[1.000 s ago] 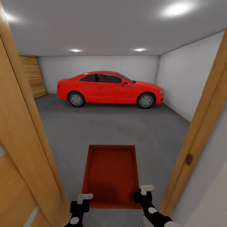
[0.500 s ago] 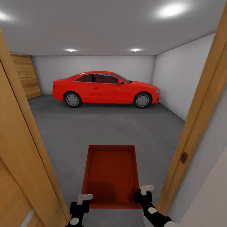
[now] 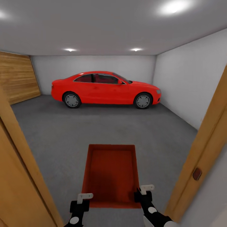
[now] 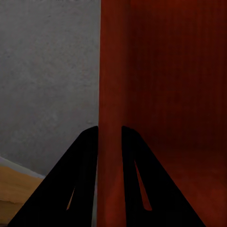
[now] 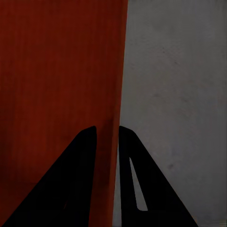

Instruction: Move the two storage containers from the living room to the garage. In the garage, place one container on the floor and stack the other container on top of it (either order is fine).

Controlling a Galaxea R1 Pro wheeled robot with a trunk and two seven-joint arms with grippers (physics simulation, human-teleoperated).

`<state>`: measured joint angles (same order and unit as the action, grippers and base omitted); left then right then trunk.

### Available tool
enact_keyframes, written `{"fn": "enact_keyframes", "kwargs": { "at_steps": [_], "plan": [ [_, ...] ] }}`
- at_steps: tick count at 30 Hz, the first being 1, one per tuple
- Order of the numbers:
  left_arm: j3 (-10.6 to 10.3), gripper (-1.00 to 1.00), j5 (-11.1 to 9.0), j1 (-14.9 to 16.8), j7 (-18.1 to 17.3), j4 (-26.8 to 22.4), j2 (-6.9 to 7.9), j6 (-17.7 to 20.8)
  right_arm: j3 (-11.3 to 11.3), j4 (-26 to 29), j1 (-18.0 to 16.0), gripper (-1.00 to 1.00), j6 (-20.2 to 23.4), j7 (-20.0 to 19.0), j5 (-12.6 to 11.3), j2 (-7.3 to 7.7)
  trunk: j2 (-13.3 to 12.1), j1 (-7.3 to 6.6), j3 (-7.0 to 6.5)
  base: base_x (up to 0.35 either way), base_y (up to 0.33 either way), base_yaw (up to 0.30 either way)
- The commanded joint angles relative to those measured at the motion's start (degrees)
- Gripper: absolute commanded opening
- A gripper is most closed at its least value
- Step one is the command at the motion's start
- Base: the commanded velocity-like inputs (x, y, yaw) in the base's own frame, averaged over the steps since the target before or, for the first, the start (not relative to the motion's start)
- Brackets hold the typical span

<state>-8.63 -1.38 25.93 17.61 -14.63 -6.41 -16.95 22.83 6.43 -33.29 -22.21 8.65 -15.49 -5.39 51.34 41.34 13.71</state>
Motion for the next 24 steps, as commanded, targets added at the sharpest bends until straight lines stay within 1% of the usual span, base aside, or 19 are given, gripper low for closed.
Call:
{"fn": "enact_keyframes", "kwargs": {
  "at_steps": [1, 24],
  "plan": [
    [1.8, -1.0, -3.3, 0.1, 2.0, -1.0, 0.01, -3.5, -2.6, -0.6, 0.0, -1.0, -0.2, 2.5, -1.6, 0.02, 0.1, 0.04, 0.08, 0.322, 0.0, 0.0],
    [1.8, -1.0, -3.3, 0.1, 1.9, -1.0, 0.08, -3.5, -2.6, -0.6, 0.0, -1.0, -0.2, 2.5, -1.6, 0.02, 0.1, 0.04, 0.08, 0.322, 0.0, 0.0]
  ]
}}
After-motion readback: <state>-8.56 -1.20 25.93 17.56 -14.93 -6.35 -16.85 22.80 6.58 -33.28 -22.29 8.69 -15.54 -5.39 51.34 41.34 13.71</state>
